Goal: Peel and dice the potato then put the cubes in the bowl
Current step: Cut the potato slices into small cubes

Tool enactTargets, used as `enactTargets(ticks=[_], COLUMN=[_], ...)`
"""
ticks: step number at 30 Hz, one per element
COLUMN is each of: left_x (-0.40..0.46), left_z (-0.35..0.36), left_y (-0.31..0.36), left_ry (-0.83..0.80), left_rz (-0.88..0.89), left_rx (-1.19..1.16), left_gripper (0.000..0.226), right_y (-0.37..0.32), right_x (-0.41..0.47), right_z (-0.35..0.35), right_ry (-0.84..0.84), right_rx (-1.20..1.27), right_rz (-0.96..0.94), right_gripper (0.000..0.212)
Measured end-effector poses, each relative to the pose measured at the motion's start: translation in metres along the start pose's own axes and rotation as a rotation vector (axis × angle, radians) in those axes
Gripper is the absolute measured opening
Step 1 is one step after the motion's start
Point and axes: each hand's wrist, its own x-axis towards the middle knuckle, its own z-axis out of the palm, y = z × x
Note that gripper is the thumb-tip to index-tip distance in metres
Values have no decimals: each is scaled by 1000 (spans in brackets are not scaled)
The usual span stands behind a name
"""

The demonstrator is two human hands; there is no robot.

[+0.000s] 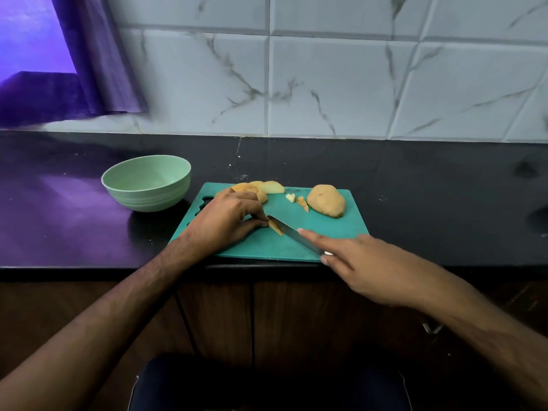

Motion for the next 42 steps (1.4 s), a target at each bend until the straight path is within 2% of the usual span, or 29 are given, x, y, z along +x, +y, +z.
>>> enactTargets(ticks=[7, 14, 20, 31, 36, 42], left_x=[0, 0, 0, 0, 0, 0], left_z=[-1, -2, -1, 1, 1, 3], left_y=[-4, 0, 0, -2, -3, -5], left_ry=[-22, -48, -56, -36, -26, -38], left_rz=[-85, -64, -58, -38, -25, -20], left_rx=[-118, -87, -75, -96, -103, -88], left_gripper=[8, 13, 13, 9, 8, 10], right_y=[-1, 8, 2, 8, 5, -3], right_x=[-31, -17, 0, 6, 15, 36], right_z=[-6, -31, -18, -18, -22, -5], right_ry=[-18, 31, -12, 20, -41, -11], right_rx=[-57, 180, 132, -16, 18, -18], right_rz=[-4, 14, 30, -46, -67, -52], right_gripper=[50, 48, 48, 48, 49, 52])
